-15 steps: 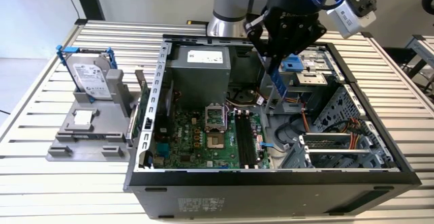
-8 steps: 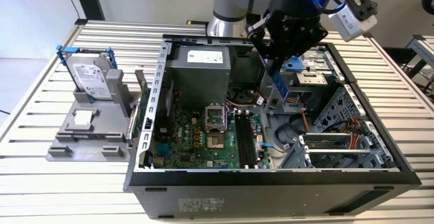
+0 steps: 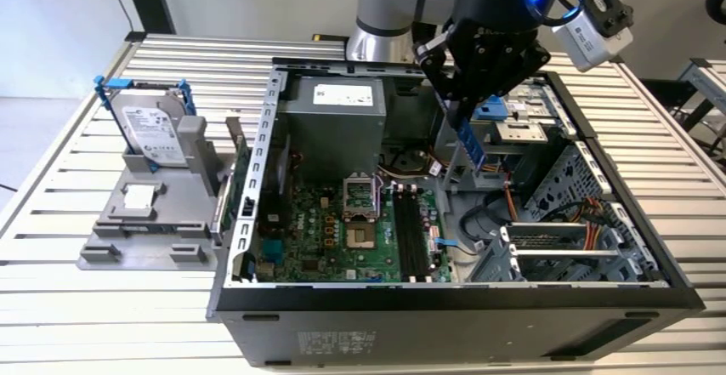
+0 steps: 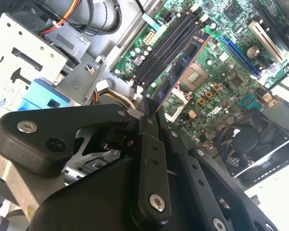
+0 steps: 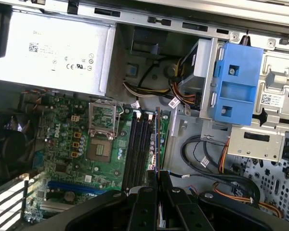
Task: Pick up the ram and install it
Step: 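Insert the ram into the slot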
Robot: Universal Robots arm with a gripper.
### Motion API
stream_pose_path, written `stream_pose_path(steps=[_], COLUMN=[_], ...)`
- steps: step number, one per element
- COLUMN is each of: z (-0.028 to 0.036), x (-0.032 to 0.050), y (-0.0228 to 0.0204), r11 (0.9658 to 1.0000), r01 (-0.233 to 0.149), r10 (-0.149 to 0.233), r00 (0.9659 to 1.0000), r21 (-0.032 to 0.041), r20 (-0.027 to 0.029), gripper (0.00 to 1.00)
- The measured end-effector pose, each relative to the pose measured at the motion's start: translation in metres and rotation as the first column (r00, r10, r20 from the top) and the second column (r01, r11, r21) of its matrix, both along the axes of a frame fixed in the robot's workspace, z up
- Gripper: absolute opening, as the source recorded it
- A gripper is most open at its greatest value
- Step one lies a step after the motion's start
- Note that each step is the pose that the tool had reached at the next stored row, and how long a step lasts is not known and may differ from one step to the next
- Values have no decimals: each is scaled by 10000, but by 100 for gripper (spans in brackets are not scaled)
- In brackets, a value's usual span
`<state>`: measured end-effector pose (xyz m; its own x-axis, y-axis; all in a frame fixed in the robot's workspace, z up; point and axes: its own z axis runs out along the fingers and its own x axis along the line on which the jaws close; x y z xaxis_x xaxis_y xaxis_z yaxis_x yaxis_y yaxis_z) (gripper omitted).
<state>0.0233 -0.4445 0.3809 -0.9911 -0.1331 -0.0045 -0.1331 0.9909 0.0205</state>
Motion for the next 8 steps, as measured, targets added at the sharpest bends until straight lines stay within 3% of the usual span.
stream_pose_path(steps=[8], z=[-16], x=[12], y=[0], r11=[10000], r01=[-1], r10=[1], r00=[10000], r21=[1], r20=[0], gripper=[0])
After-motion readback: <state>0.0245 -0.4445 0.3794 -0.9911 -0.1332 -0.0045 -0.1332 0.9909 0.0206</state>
